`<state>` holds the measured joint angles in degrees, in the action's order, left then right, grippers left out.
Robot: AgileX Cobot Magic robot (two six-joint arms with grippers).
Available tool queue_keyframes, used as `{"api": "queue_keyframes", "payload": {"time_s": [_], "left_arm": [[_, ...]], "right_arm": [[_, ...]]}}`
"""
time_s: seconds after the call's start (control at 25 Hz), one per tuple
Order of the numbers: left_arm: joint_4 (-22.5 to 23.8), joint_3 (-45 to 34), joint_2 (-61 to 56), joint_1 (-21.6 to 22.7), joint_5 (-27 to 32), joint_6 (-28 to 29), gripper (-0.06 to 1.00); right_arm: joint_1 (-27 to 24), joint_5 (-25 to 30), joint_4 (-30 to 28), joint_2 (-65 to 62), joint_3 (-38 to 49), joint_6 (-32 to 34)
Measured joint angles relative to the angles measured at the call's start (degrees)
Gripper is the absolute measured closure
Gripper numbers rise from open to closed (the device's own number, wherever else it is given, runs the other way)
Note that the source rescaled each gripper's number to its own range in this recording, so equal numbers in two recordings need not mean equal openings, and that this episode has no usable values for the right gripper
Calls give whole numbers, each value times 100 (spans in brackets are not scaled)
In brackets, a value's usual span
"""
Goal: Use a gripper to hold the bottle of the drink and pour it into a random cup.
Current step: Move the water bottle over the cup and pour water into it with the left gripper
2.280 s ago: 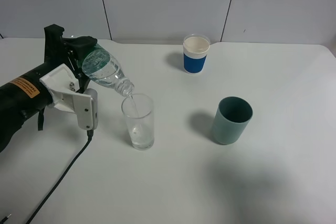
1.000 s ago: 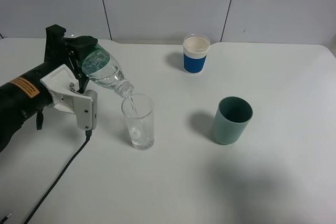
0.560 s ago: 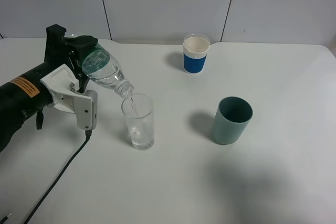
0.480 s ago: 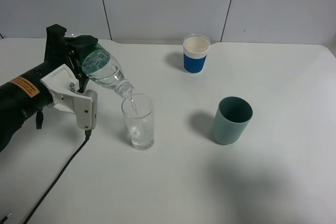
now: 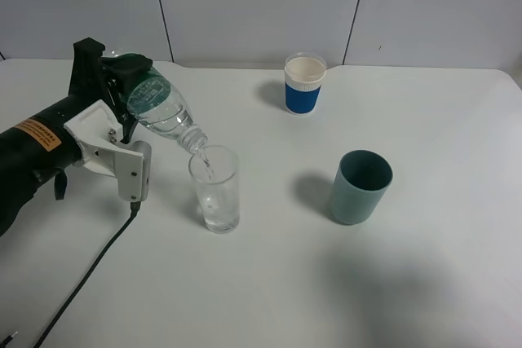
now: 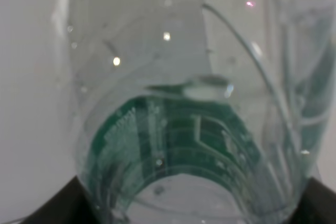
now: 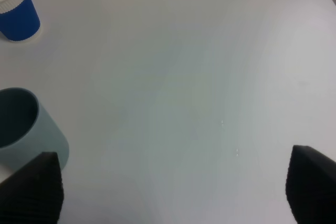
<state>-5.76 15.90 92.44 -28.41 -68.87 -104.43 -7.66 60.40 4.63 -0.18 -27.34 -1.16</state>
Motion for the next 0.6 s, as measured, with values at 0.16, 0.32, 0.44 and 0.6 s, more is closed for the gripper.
{"api": "queue_keyframes", "payload": {"time_s": [0.16, 0.32, 0.44, 0.6], "left_arm": [[0, 0, 0, 0, 0, -12, 94], [0, 0, 0, 0, 0, -51, 94], [0, 0, 0, 0, 0, -106, 94], [0, 0, 0, 0, -2, -124, 94]], "right_arm": [[0, 0, 0, 0, 0, 0], [0, 0, 0, 0, 0, 0], [0, 0, 0, 0, 0, 0], [0, 0, 0, 0, 0, 0]]}}
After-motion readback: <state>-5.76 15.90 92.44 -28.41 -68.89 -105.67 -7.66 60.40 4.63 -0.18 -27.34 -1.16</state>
